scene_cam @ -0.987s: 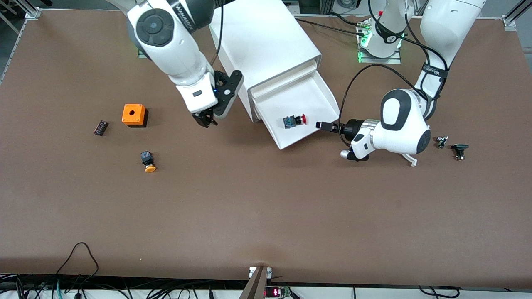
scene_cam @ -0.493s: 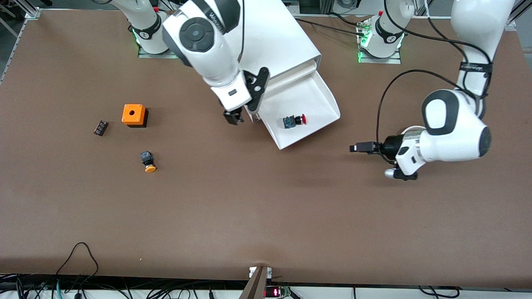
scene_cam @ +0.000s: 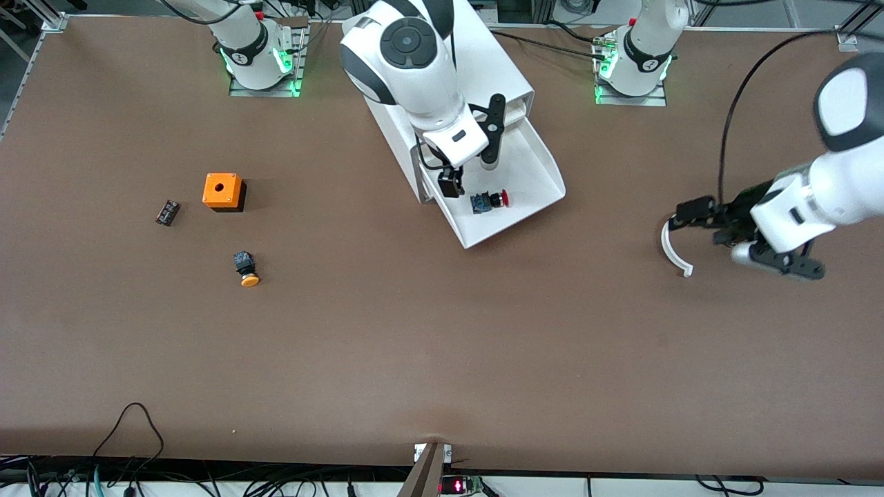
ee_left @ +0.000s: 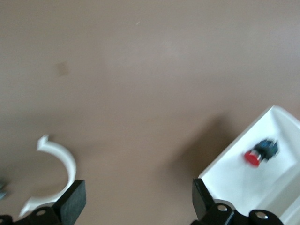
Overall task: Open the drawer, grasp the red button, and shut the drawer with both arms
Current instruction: 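Reach the right gripper into the drawer while the left gripper withdraws, then lower the right gripper and grasp the red-capped button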
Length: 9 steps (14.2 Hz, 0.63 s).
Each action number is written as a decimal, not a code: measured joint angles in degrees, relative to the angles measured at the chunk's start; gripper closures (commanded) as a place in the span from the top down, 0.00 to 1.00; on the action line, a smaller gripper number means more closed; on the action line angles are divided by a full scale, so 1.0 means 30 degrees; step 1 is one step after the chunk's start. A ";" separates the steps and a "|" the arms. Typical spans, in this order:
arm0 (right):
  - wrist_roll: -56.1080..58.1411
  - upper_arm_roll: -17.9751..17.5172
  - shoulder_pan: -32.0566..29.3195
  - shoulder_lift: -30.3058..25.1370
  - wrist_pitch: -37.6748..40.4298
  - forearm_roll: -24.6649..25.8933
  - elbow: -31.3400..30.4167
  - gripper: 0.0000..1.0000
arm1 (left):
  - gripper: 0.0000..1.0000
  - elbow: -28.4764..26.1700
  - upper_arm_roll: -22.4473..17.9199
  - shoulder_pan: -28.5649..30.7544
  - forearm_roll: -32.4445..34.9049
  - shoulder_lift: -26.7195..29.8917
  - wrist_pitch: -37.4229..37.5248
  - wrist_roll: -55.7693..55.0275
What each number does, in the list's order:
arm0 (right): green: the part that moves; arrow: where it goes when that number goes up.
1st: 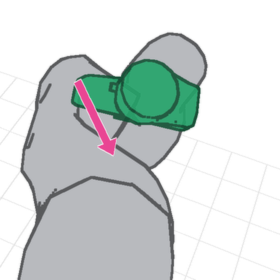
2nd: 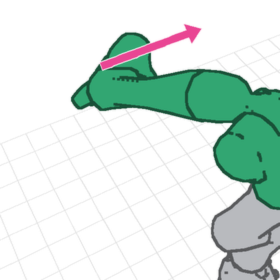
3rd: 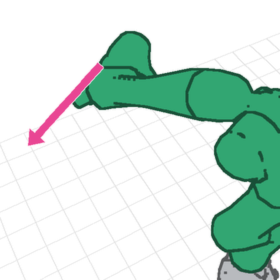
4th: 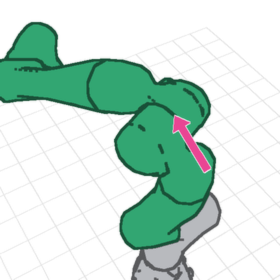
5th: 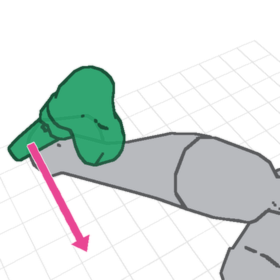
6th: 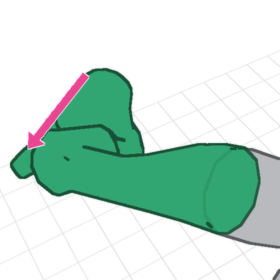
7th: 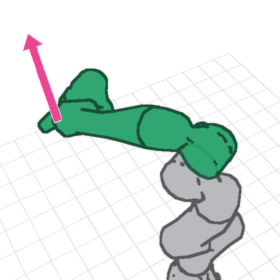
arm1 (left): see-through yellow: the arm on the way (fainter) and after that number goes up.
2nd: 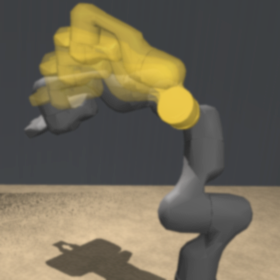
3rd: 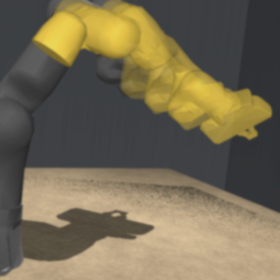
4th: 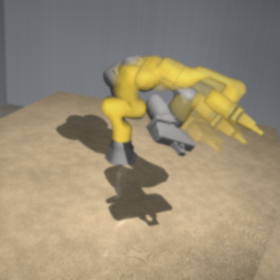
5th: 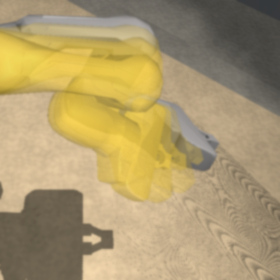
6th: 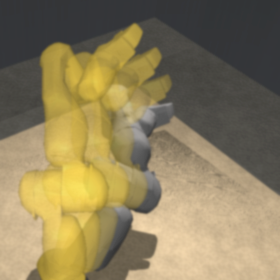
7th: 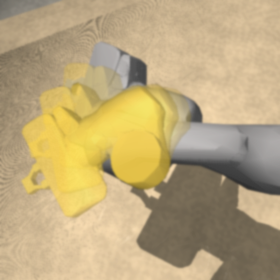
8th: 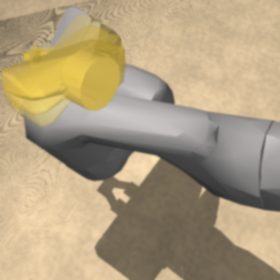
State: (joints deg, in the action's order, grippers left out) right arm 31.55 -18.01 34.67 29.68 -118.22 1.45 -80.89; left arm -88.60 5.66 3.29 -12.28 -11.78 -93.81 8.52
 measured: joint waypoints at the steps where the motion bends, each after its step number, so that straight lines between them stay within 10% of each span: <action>1: 0.0306 0.0190 0.0369 0.0390 -0.0058 0.0239 0.0333 1.00 | 1.00 0.0089 -0.0026 0.0196 0.0736 0.0447 0.0734 -0.0006; 9: 0.1953 0.1718 0.2584 0.2394 -0.0325 0.1524 0.1720 1.00 | 1.00 0.0128 0.0085 0.0646 0.4206 0.1802 0.2569 -0.0013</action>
State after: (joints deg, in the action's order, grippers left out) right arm 37.41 -12.85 42.43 36.86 -119.19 6.03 -75.73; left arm -88.22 5.91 5.23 0.33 -6.37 -86.10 8.48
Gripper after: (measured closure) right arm 0.000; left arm 0.000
